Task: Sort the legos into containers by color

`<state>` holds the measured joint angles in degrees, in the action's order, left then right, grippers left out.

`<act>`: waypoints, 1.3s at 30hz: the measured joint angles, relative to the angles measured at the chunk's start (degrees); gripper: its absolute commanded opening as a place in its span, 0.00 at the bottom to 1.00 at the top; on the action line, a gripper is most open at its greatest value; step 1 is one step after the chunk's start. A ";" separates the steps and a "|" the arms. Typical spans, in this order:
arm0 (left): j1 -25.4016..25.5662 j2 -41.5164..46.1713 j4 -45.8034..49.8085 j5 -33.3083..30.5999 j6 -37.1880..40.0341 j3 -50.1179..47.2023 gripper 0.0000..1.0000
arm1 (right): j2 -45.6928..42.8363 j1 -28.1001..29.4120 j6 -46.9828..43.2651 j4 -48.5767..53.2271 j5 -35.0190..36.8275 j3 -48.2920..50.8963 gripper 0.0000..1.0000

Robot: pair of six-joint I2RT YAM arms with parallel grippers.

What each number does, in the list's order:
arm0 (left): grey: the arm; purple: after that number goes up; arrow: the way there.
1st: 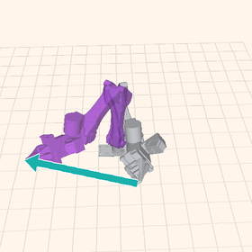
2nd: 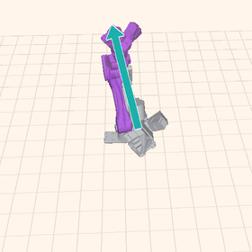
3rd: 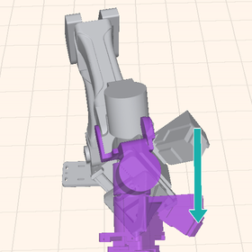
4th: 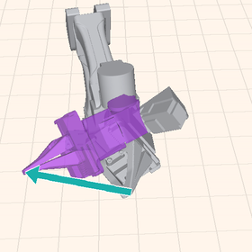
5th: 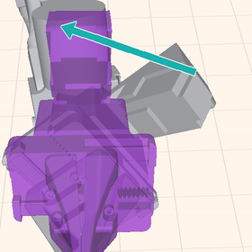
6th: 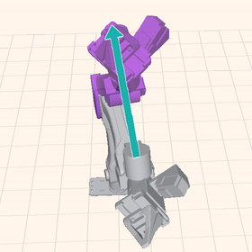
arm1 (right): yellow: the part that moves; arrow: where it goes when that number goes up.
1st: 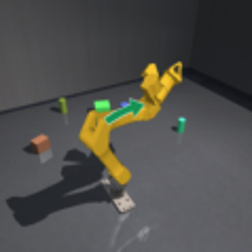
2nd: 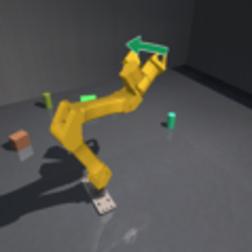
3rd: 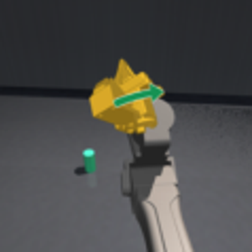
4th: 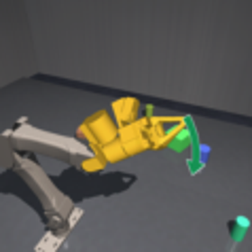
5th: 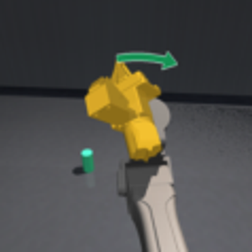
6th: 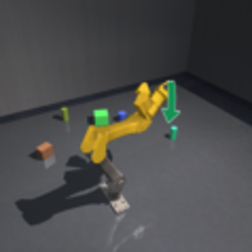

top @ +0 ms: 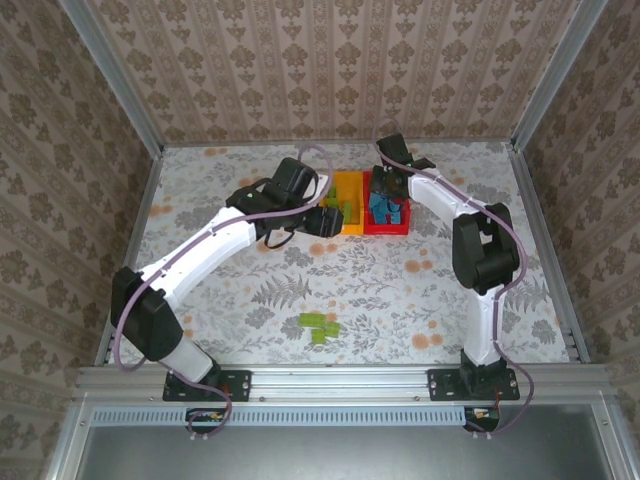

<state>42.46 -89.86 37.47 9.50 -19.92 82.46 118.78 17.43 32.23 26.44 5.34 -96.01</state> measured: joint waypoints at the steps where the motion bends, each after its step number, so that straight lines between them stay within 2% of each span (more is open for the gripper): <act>1: 0.33 -0.24 0.13 0.09 0.37 0.22 0.67 | 0.66 -0.04 0.37 0.48 -0.02 -0.63 0.34; 8: 1.88 -0.52 1.07 1.07 3.23 0.00 0.68 | 3.54 -0.15 1.38 3.82 -0.39 -3.61 0.52; 18: 2.14 -0.02 7.39 3.56 11.04 -7.41 0.71 | 1.11 0.33 -0.39 3.89 -0.07 -2.73 0.56; 23: 2.36 2.47 13.42 4.55 16.94 -11.80 0.72 | -12.37 3.26 -5.68 -1.90 0.28 7.82 0.60; 28: 5.27 4.85 17.59 3.96 25.11 -17.49 0.73 | -30.53 9.03 -11.08 -12.52 -3.76 24.79 0.64; 32: 8.11 6.27 17.55 3.37 33.00 -20.98 0.73 | -40.19 12.52 -11.63 -17.44 -9.09 37.33 0.66; 39: 11.43 6.47 12.07 -3.34 43.10 -26.10 0.75 | -55.10 14.71 -8.15 -16.57 -14.71 51.54 0.68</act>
<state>53.89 -83.40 49.54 6.15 23.18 56.36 63.68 32.14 24.08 9.87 -9.37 -44.47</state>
